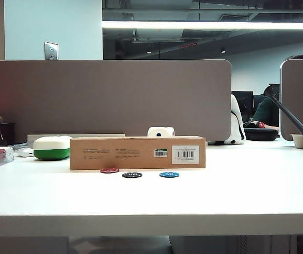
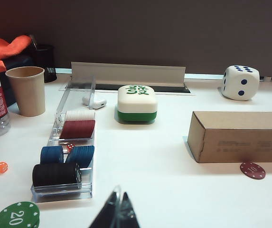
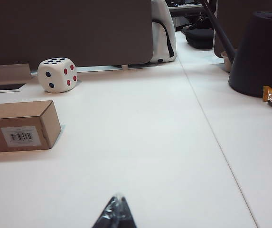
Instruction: Push the chip with the lowest value in the row forward next to the rectangular box.
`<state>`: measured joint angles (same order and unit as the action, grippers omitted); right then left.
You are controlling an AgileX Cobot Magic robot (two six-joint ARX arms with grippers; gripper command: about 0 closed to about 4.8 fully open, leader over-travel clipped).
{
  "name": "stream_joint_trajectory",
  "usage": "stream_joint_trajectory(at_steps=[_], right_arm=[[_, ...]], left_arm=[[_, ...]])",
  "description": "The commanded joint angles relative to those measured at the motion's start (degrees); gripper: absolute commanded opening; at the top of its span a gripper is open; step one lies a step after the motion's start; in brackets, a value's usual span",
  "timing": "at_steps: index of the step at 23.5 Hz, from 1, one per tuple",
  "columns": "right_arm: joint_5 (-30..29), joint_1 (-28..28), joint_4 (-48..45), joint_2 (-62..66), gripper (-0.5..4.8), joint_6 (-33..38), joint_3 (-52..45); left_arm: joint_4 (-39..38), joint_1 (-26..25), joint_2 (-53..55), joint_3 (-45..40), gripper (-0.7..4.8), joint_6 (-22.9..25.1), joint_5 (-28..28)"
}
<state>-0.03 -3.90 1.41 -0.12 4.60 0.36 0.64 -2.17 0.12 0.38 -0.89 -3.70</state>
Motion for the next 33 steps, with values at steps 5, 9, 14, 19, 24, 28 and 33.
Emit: stream_joint_trajectory(at_steps=[5,9,14,19,24,28,33], right_arm=[[-0.1,1.6,-0.7,0.0,-0.05,0.2,-0.3],[-0.2,2.3,-0.8,0.0,-0.05,0.2,-0.3],[-3.6,2.3,-0.7,0.0,-0.05,-0.3,-0.3],[-3.9,2.3,-0.3,0.0,-0.05,-0.4,-0.3],[-2.6,2.3,-0.3,0.0,-0.05,-1.5,-0.3],[-2.7,2.2,-0.3,0.0,-0.05,-1.4,-0.3],[-2.7,2.2,-0.3,0.0,-0.05,-1.4,-0.3]], left_arm=[[0.6,0.0,0.0,0.1,-0.05,0.2,-0.2],[0.6,0.0,0.0,0.1,-0.05,0.2,-0.2],[0.6,0.0,0.0,0.0,-0.05,0.2,-0.2],[0.6,0.0,0.0,0.1,-0.05,0.2,-0.2],[0.6,0.0,0.0,0.0,-0.05,0.2,-0.2],[0.6,0.0,0.0,0.1,-0.05,0.2,-0.2],[0.6,0.0,0.0,0.1,-0.05,0.2,-0.2]])
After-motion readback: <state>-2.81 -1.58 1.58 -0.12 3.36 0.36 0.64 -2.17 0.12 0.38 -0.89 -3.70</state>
